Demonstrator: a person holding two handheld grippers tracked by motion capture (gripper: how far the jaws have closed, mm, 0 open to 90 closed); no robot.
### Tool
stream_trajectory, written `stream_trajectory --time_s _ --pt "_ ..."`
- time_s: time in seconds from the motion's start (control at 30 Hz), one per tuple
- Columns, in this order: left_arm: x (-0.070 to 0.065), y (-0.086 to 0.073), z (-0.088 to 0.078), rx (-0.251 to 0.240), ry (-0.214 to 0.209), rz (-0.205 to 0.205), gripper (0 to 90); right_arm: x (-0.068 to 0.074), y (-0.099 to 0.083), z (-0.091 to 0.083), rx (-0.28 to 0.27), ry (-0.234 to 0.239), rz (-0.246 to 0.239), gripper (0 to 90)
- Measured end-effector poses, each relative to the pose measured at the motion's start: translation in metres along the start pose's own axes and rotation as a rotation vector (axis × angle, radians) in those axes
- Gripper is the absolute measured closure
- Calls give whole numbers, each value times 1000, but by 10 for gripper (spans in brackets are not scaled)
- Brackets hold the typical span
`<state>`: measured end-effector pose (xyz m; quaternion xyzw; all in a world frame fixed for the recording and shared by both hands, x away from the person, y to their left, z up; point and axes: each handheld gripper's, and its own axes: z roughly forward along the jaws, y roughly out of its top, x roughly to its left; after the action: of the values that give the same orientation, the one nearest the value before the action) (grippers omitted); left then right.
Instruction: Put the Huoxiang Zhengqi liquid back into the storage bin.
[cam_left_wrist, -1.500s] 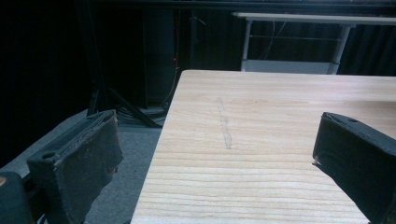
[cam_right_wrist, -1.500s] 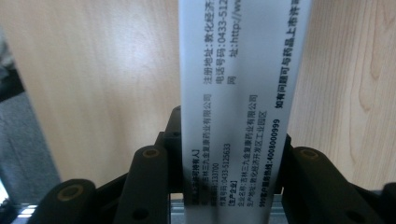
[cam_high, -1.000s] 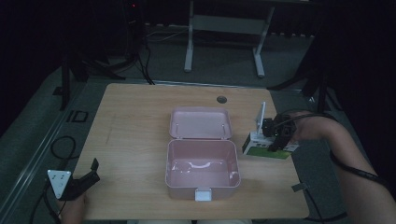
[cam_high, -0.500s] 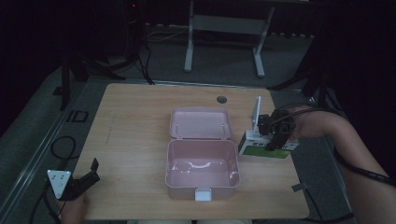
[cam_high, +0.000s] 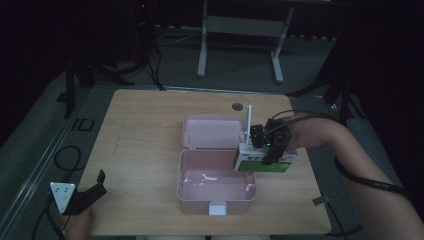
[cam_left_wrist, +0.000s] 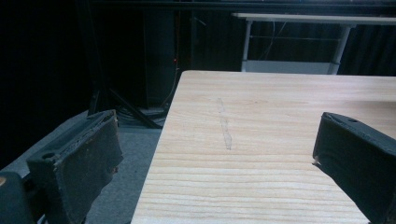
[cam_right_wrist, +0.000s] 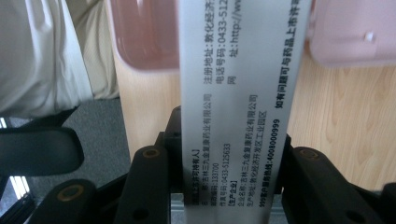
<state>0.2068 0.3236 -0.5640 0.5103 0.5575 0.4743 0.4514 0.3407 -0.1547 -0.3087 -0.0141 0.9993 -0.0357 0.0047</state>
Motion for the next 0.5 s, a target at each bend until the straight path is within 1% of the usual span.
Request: stream_trajectory --time_s 0.03,0.13,0.17,0.2,0.23,0.27,0.3,0.4,0.5 --pt "0 0 0 0 0 0 11 0 0 0 0 0 0 638" --pt "0 0 0 -1 0 0 11 4 17 0 -1 -2 -17 637" --pt "0 0 0 0 -1 1 11 7 26 0 -6 8 -28 637" --pt "0 0 0 0 -1 1 11 7 26 0 -6 8 -28 637" --pt "0 0 0 -1 -1 1 11 10 35 1 -11 17 -39 637" --pt "0 0 0 -1 -1 1 11 10 35 1 -11 17 -39 637" --pt "0 0 0 0 -2 1 11 12 45 2 -11 21 -55 637" --pt "0 0 0 0 -3 1 11 15 59 6 0 13 -68 637" --pt "0 0 0 -3 -4 -1 11 19 70 9 4 15 -87 637"
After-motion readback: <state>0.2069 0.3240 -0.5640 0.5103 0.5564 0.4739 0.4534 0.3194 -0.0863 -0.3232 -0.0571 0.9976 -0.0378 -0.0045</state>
